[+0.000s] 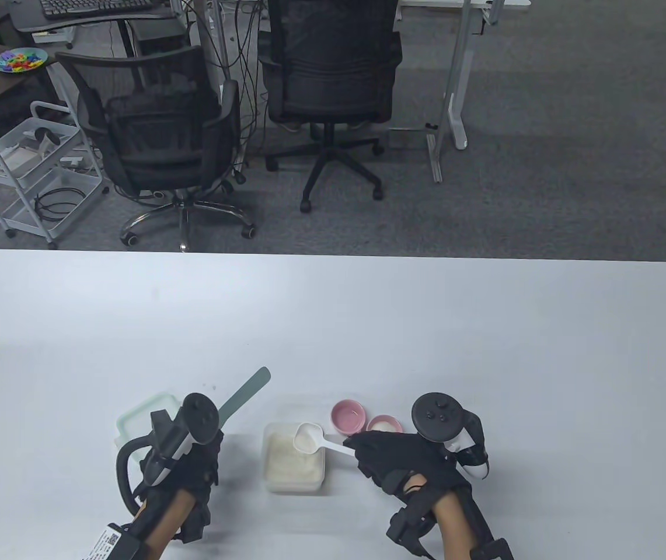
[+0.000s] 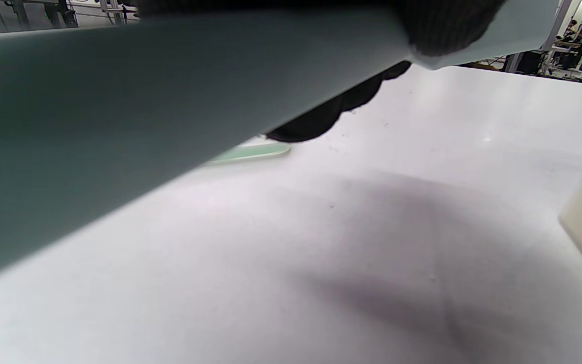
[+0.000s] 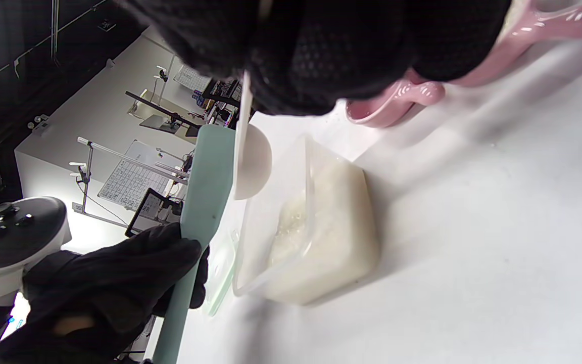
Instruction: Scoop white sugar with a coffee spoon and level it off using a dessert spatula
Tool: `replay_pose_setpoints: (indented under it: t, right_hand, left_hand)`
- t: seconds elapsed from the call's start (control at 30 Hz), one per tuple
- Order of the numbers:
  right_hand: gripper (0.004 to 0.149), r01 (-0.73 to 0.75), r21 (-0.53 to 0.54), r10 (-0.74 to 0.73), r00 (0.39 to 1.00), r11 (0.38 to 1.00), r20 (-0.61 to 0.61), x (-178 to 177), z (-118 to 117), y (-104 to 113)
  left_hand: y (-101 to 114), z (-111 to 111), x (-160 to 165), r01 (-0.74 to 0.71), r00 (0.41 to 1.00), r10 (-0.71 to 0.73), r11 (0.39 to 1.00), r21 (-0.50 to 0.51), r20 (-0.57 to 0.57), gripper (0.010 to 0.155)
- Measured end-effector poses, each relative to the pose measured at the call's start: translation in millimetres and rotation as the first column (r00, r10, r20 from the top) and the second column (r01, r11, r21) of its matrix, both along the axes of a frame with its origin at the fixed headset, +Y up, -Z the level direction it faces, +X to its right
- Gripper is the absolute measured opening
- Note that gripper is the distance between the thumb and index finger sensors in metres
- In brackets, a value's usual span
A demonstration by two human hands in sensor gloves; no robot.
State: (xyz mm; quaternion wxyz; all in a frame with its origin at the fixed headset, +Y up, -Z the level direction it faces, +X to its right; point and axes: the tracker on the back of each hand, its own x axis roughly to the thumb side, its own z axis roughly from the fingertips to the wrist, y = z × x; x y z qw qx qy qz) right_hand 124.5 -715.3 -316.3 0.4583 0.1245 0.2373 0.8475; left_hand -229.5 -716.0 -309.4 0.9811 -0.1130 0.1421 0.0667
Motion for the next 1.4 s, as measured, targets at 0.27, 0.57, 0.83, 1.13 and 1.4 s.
replay_pose_setpoints:
  t: [0.27,0.57,0.83,1.13,1.4]
  right_hand:
    - [0.050,-0.012,-0.005,0.012,1.000,1.000,-0.003,-0.5,0.3,-0.6]
    - [0.050,-0.025,-0.008,0.025,1.000,1.000,-0.009,-1.7,0.4,-0.9]
    - [0.050,-0.031,-0.010,0.031,0.999,0.999,-0.015,-2.7,0.5,-1.0]
    - [0.050,-0.023,-0.010,0.022,1.000,1.000,-0.015,-3.1,0.4,-0.8]
    - [0.051,0.011,-0.022,-0.012,0.999,1.000,-0.037,-5.2,0.8,-1.0]
  left_hand:
    - [-7.5,-3.8,0.7,0.087,0.996,-0.087,0.996,-0.029,-0.007,0.049]
    - [-24.4,-8.2,6.6,0.172,0.985,-0.171,0.974,-0.147,0.021,0.051]
    - [-34.3,-10.1,8.9,0.202,0.979,-0.200,0.960,-0.192,0.028,0.049]
    - [-4.8,2.4,6.5,0.074,0.997,-0.075,0.995,0.066,0.020,0.083]
    - [-2.8,6.5,20.9,0.095,0.982,-0.118,0.984,0.151,0.150,0.092]
